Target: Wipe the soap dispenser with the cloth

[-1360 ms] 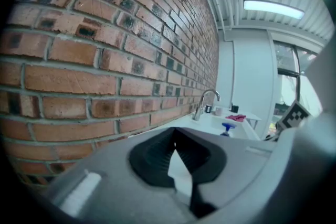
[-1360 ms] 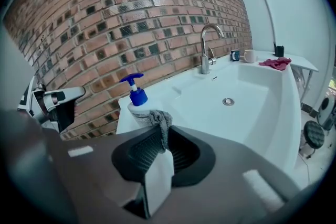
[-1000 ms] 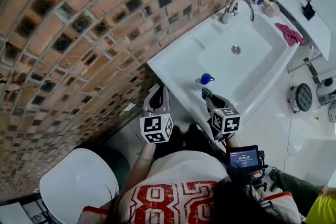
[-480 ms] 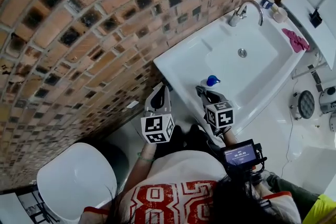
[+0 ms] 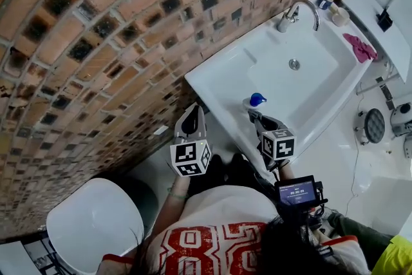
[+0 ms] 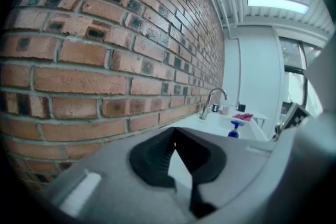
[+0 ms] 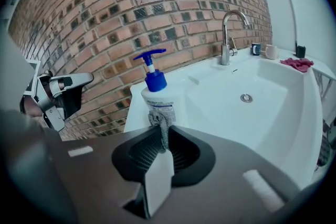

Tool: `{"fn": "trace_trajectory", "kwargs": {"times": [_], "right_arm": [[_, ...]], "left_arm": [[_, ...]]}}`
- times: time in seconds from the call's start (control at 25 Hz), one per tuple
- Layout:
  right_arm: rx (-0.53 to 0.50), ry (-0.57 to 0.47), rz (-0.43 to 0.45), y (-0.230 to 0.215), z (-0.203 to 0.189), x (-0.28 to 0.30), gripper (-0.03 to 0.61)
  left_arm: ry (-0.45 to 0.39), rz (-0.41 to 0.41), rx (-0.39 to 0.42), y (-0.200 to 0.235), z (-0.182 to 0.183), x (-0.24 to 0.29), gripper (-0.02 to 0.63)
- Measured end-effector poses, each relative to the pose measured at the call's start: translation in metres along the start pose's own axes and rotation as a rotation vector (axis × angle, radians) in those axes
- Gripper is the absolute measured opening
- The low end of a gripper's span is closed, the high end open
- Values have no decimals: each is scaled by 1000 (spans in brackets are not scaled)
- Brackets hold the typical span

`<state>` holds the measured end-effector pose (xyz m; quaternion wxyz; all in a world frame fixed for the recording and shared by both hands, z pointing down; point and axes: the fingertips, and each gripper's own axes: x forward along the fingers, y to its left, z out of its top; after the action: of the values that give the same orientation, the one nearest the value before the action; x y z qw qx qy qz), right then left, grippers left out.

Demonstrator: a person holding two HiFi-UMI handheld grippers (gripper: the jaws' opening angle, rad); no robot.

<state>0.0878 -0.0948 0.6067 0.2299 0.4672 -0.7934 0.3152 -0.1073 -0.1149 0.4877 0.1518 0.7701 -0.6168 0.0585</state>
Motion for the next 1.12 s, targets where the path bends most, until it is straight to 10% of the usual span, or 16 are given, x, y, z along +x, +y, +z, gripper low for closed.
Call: {"fn": "trace_trajectory", "kwargs": {"times": [0.72,1.12], "right_arm": [[68,-15,-59,-19,-10,-13,47],[-92,55,47,31,-7,26,46]], "left_arm": [[6,-8,-5,1,-2,-4,3],[44,-190,33,-39,-11,-3,3]]}}
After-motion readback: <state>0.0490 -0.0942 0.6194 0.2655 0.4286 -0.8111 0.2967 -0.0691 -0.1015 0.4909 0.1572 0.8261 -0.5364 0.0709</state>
